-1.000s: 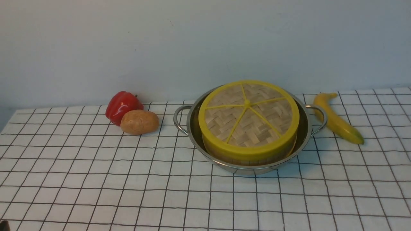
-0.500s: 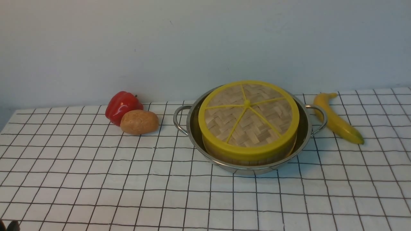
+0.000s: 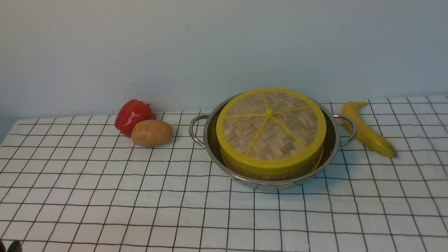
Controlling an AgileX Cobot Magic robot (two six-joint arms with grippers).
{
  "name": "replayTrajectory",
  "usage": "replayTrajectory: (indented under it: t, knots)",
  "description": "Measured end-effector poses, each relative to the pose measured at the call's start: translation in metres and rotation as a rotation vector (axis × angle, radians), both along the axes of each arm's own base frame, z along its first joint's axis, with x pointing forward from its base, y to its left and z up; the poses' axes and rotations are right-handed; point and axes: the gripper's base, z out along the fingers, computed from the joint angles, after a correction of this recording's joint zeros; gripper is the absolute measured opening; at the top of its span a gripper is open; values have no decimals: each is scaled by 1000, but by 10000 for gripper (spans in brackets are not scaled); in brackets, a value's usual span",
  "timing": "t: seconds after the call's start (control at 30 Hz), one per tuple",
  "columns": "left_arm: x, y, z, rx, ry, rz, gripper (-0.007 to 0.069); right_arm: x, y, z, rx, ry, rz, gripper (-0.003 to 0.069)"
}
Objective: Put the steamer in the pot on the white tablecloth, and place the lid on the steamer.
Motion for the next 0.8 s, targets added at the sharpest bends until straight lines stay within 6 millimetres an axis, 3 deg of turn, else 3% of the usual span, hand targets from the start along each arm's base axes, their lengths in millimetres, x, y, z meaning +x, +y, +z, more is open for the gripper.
replayTrajectory:
  t: [0.2,0.57,0.7,0.8]
  knots:
    - [0,0,0,0,0,0,139,-4,-10,-16,-39,-75,-149,239]
    - [0,0,0,0,0,0,157,8,-17,-116,-51,-240,-262,240]
    - [0,0,0,1,0,0,161,6,-17,-141,-48,-252,-264,240]
    - [0,0,0,1,0,0,169,4,-17,-144,-40,-262,-266,240]
